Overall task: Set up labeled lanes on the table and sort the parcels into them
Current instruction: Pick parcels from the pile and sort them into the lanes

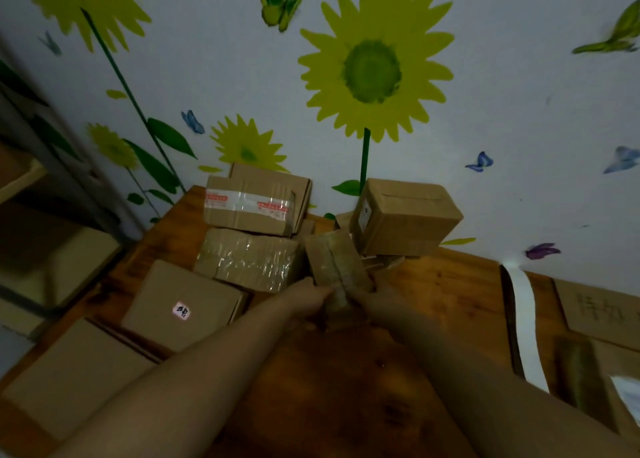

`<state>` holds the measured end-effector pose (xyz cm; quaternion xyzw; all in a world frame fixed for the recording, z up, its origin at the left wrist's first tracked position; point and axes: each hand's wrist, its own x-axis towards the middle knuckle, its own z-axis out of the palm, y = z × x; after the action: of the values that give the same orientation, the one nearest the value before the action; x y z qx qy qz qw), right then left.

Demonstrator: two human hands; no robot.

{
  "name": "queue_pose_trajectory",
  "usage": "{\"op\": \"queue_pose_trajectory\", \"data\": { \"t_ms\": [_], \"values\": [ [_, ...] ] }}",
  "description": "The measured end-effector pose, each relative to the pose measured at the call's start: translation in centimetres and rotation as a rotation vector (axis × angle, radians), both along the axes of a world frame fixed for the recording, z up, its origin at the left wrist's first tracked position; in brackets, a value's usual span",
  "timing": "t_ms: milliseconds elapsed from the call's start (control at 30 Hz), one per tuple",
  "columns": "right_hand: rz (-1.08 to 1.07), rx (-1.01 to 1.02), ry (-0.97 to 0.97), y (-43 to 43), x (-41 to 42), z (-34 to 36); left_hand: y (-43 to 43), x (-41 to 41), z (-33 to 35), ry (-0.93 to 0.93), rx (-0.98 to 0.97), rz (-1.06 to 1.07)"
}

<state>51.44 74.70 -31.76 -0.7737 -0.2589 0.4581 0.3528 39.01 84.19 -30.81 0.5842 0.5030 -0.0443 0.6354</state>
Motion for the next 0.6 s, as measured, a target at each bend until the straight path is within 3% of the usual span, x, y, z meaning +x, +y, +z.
{"op": "queue_pose_trajectory", "data": {
  "t_ms": [167,300,433,600],
  "values": [
    [-0.034,0.043,-0.021,-0.5,-0.2,-0.8,-0.8,0.0,0.3,-0.074,-0.030,-0.006],
    [-0.157,0.122,-0.030,-2.2,-1.6,0.5,-0.9,-1.8,1.1,-0.160,0.212,0.035],
    [-0.343,0.307,0.025,-3.8,-3.8,4.1,-1.7,-4.4,3.8,-0.328,0.316,0.096],
    [-0.368,0.493,0.028,-6.7,-8.8,9.4,-3.8,-8.1,8.4,-0.439,-0.016,0.150]
  ]
}}
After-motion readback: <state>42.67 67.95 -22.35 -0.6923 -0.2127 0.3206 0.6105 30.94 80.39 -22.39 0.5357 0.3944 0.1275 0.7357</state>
